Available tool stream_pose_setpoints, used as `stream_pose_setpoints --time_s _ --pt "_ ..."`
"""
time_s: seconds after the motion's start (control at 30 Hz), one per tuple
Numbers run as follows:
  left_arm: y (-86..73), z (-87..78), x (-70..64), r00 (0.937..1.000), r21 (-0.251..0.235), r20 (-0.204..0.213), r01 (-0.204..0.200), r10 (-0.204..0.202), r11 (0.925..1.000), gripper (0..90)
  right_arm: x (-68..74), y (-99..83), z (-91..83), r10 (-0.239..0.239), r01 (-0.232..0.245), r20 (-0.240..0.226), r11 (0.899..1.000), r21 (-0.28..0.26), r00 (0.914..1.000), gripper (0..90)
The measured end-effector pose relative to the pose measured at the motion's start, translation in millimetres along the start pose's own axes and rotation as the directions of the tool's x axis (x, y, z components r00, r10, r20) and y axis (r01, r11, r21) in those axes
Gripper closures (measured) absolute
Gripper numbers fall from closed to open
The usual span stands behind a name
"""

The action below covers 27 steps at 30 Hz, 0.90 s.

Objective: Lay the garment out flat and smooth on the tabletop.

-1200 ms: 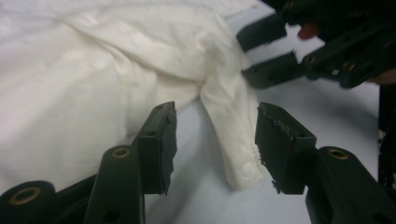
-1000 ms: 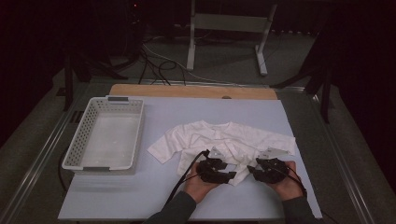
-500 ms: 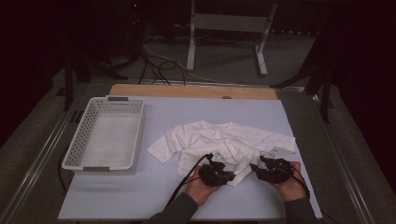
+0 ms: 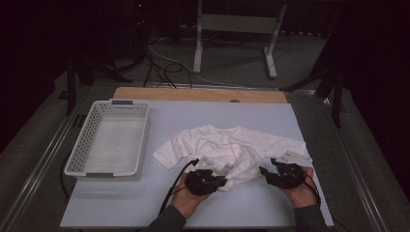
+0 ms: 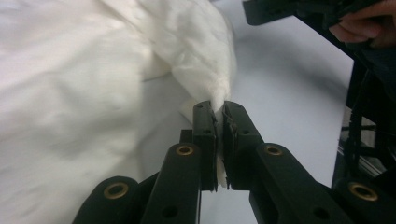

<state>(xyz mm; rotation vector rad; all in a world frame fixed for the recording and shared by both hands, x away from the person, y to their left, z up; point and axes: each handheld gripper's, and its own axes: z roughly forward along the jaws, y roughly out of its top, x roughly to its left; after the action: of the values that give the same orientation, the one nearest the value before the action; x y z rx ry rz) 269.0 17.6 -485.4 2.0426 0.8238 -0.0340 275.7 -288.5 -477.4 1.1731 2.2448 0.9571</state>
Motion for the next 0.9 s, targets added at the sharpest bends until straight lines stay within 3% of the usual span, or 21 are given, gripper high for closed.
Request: stream_pose_setpoints --time_s 0.27,0.3,0.4,0.5,0.53,0.6,0.63,0.67,0.7,0.73,0.87,0.9 --pt "-3.2 -22.5 22.4 0.9970 -0.042 -0.057 0.050 -0.052 0.9979 84.3 4.8 2.0 6.3 -0.016 0.016 -0.014 1.000 0.010 0.9998 42.7" --pt "-3.9 -26.2 29.7 0.9939 -0.054 -0.075 0.077 -0.081 0.9956 84.3 6.9 2.9 8.3 -0.017 0.017 -0.020 1.000 0.014 0.9997 42.6" --pt "-4.4 -29.5 37.9 0.9897 -0.065 -0.102 0.094 -0.101 0.9934 83.9 9.7 4.7 11.7 -0.033 0.034 -0.024 0.999 0.016 0.9992 42.4" --pt "-6.6 -33.5 50.6 0.9762 -0.091 -0.171 0.119 -0.133 0.9888 83.6 11.4 5.7 13.3 -0.043 0.044 -0.025 0.999 0.017 0.9988 42.5" --pt "-7.7 -34.3 54.4 0.9701 -0.102 -0.188 0.136 -0.153 0.9855 80.2 13.3 6.3 13.9 -0.044 0.044 -0.025 0.999 0.016 0.9987 42.4" --pt "-11.1 -35.4 57.0 0.9596 -0.124 -0.221 0.149 -0.174 0.9810 64.3 14.0 6.4 13.6 -0.048 0.048 -0.023 0.999 0.016 0.9986 42.4" --pt "-11.1 -35.4 57.0 0.9596 -0.124 -0.221 0.149 -0.174 0.9810 58.9 14.0 6.4 13.6 -0.048 0.048 -0.023 0.999 0.016 0.9986 42.4" --pt "-12.0 -35.1 54.9 0.9640 -0.130 -0.209 0.139 -0.164 0.9817 58.9 14.0 6.3 13.4 -0.047 0.048 -0.023 0.999 0.015 0.9986 42.4" --pt "-12.6 -33.4 46.3 0.9708 -0.127 -0.206 0.099 -0.123 0.9870 51.4 13.6 6.1 13.0 -0.044 0.044 -0.022 0.999 0.014 0.9988 42.4" --pt "-12.6 -33.4 46.3 0.9708 -0.127 -0.206 0.099 -0.123 0.9870 49.2 13.5 5.9 12.8 -0.048 0.049 -0.020 0.999 0.014 0.9986 42.4" --pt "-11.5 -27.8 30.3 0.9877 -0.135 -0.145 0.039 -0.059 0.9901 46.6 13.5 5.6 12.2 -0.048 0.048 -0.023 0.999 0.010 0.9986 42.3" --pt "-11.5 -27.8 30.3 0.9877 -0.135 -0.145 0.039 -0.059 0.9901 46.4 13.5 5.6 12.2 -0.048 0.048 -0.023 0.999 0.010 0.9986 42.3"
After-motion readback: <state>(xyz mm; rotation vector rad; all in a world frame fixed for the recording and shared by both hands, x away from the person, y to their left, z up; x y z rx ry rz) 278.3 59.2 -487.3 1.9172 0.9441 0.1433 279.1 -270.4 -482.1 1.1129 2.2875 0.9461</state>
